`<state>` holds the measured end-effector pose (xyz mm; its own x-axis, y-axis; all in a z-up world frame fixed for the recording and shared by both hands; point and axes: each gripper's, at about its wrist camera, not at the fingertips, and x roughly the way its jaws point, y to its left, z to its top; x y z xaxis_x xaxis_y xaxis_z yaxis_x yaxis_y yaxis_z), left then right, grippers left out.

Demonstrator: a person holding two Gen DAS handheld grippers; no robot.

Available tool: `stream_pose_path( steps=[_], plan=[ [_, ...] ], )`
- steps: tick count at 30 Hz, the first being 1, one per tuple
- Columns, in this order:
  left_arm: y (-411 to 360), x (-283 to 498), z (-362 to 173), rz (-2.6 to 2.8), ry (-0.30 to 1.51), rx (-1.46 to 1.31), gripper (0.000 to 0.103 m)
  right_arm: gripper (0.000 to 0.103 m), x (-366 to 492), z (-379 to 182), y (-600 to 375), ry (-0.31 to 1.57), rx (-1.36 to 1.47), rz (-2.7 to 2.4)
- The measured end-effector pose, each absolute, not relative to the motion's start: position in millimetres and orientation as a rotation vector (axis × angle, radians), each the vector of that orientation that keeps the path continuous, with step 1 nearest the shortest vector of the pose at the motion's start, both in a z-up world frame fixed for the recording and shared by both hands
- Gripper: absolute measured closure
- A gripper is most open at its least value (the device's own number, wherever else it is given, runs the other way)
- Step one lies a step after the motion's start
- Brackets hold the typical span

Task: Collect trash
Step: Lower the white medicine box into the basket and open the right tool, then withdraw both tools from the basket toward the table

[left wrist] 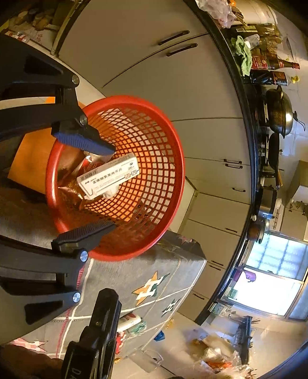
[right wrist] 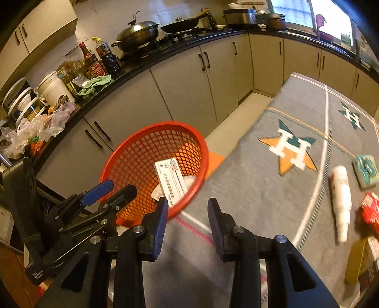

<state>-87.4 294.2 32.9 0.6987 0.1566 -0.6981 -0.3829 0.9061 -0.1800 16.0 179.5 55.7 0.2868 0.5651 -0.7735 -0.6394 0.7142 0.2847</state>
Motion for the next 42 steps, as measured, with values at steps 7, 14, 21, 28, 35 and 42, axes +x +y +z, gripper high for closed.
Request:
stream_pose_path(
  steps=[7,14,21,28,35,42],
  plan=[
    [267,-88,32,0.285,0.754,-0.289,0.046,0.061,6,51,149,1.004,-0.051,0.790],
    [242,-86,34,0.269,0.762,-0.250,0.045,0.061,2,46,118,1.016,-0.008,0.758],
    [222,-83,37,0.251,0.770,-0.210,0.045,0.059,-5,48,93,1.006,0.017,0.747],
    [199,-80,40,0.234,0.771,-0.165,0.042,0.059,-10,48,68,0.998,0.045,0.729],
    [175,-75,40,0.206,0.782,-0.127,0.041,0.059,-13,48,42,0.994,0.070,0.705],
    [147,-71,38,0.162,0.793,-0.080,0.040,0.058,-17,47,14,0.989,0.097,0.679]
  ],
)
